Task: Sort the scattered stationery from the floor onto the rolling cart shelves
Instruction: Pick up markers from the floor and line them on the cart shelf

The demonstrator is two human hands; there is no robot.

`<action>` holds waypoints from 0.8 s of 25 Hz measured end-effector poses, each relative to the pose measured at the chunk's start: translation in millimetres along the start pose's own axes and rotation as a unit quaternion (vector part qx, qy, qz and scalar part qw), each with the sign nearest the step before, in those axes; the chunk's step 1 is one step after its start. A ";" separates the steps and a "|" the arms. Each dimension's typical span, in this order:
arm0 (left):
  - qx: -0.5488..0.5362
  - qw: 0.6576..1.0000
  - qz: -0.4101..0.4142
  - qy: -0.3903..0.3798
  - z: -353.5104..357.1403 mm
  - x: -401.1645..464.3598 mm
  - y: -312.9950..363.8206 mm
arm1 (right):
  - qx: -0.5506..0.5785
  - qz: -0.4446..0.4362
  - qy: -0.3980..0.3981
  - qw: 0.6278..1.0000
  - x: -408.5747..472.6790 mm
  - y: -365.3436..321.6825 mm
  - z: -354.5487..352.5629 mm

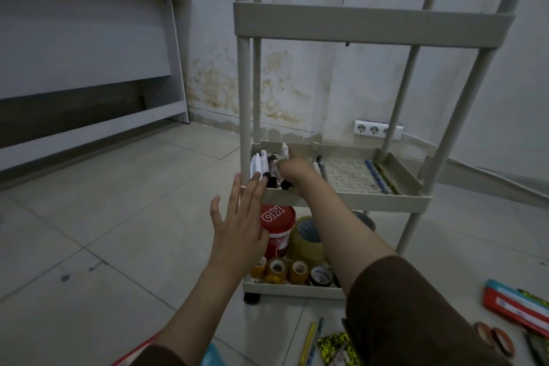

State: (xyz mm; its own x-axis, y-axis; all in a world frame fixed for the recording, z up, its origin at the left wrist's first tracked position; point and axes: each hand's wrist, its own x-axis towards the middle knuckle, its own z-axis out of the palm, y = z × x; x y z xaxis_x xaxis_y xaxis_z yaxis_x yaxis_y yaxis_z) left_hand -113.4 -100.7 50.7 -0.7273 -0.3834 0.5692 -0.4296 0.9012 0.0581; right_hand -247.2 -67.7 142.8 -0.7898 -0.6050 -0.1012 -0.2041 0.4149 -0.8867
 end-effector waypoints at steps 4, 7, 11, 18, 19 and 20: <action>-0.032 0.999 -0.004 -0.026 3.2 2.4 -2.4 | 0.134 0.036 0.031 0.990 13.2 2.2 2.5; -0.030 0.998 -0.010 -0.047 7.8 4.5 -6.6 | 0.120 0.065 -0.002 0.991 11.0 0.4 0.1; -0.031 0.999 -0.008 -0.031 2.3 1.6 -4.6 | 0.036 0.000 -0.034 0.999 2.5 5.3 -2.0; -0.004 1.000 -0.011 -0.028 -6.1 7.6 -2.0 | 0.046 0.029 0.000 0.999 14.3 6.4 1.3; 0.009 0.999 -0.019 -0.037 -4.9 9.9 -1.8 | 0.051 0.044 0.002 0.998 16.1 4.8 1.1; 0.023 0.999 -0.025 -0.040 -4.4 11.6 -1.2 | 0.039 0.054 -0.006 0.998 17.2 3.8 1.0</action>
State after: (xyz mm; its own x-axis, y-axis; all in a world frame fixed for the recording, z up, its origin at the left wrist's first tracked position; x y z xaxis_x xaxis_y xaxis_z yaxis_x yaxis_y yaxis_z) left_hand -119.0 -105.3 60.9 -0.7444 -0.4442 0.4986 -0.4892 0.8710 0.0456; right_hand -261.0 -77.3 137.2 -0.7974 -0.5681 -0.2034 -0.0716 0.4238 -0.9029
